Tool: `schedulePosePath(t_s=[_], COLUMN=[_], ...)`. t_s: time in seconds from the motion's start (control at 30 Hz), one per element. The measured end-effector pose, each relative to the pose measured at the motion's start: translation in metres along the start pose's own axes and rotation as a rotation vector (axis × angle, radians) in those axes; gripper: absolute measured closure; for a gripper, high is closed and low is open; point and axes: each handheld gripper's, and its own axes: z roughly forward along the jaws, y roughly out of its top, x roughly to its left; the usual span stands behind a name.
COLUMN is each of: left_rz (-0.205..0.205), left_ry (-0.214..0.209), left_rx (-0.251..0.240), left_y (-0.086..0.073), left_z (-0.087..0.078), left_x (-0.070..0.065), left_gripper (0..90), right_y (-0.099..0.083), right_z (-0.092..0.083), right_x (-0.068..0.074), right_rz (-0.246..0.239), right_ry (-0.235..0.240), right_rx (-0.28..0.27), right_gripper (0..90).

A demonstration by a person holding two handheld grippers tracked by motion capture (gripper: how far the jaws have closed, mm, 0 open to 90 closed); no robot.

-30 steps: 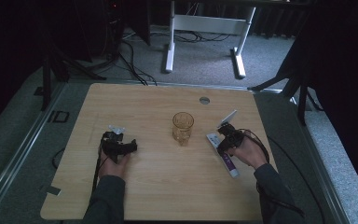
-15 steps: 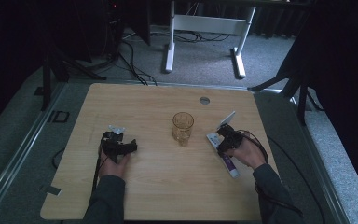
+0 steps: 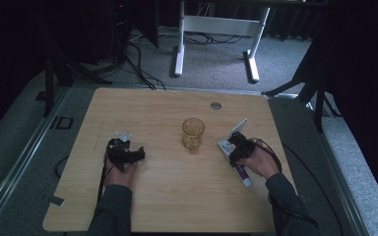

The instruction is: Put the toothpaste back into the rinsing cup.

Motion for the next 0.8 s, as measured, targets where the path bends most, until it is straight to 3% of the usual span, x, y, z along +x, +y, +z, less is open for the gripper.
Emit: schedulePosePath(t_s=[0.43, 0.8], left_rz=[0.000, 0.000], left_ry=[0.000, 0.000], left_rx=[0.000, 0.000], left_y=[0.0000, 0.0000], left_z=[0.0000, 0.0000], left_x=[0.0000, 0.0000], left_gripper=[14.2, 14.1], right_y=[0.0031, 0.0041], right_z=[0.0063, 0.0099], right_x=[0.0052, 0.0045], right_rz=[-0.008, 0.003], right_ry=[-0.040, -0.035], right_rx=[0.017, 0.023], right_gripper=[60.0, 60.6])
